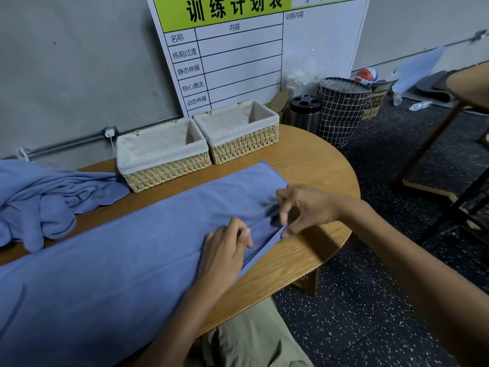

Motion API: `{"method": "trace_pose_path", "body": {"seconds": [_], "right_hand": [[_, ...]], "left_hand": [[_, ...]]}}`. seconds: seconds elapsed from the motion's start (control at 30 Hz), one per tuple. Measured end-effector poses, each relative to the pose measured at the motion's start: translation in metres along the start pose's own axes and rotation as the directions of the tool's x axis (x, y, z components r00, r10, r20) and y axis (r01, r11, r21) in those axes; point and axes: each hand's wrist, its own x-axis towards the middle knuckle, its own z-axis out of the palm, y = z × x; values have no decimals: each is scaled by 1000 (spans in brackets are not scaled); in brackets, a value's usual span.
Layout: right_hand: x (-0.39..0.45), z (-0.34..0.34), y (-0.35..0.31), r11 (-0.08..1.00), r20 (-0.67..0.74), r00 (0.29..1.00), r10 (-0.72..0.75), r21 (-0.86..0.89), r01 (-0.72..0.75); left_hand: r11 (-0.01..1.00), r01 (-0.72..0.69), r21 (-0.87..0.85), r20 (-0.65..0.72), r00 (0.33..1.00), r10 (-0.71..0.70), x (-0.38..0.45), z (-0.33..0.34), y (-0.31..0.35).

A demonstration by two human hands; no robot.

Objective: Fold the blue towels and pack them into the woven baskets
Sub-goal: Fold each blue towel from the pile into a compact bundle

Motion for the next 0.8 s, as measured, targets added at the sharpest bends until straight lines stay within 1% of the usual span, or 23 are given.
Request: {"method": "trace_pose_path", "body": {"seconds": [0.07,0.17,0.23,0.27,0.33,0.37,0.47,0.6,0.73,0.8], "right_hand": [[-5,-5,8,999,19,999,32,-20,-32],[-12,-11,21,985,77,991,109,-146,-97],[-18,-14,27,971,155,973,170,-194,-139],[-21,-15,29,972,194,962,190,-178,-156],[-24,-17,29,979,238,950,202,-88,-186],[-24,-18,29,981,229,954,192,-26,-192],[-19,-16,25,974,139,976,170,128,-188],[-14,-13,25,962,170,960,221,123,-244],[-21,-20,31,943,239,923,302,68,-327],[-28,-24,37,930,278,899,339,43,-364]], "left_hand": [[1000,10,11,3,1000,-10,1,2,-1],[998,44,42,0,999,-44,1,3,-2],[989,17,146,-26,1000,-13,2,5,-2],[976,2,219,-39,999,7,2,6,-2],[943,-7,334,-34,999,19,2,8,0],[932,-9,361,-22,1000,19,2,9,0],[914,-9,405,27,1000,-2,3,11,0],[891,27,454,92,993,-77,3,12,3],[886,32,463,84,993,-80,3,11,4],[882,39,469,103,990,-99,2,11,4]]}}
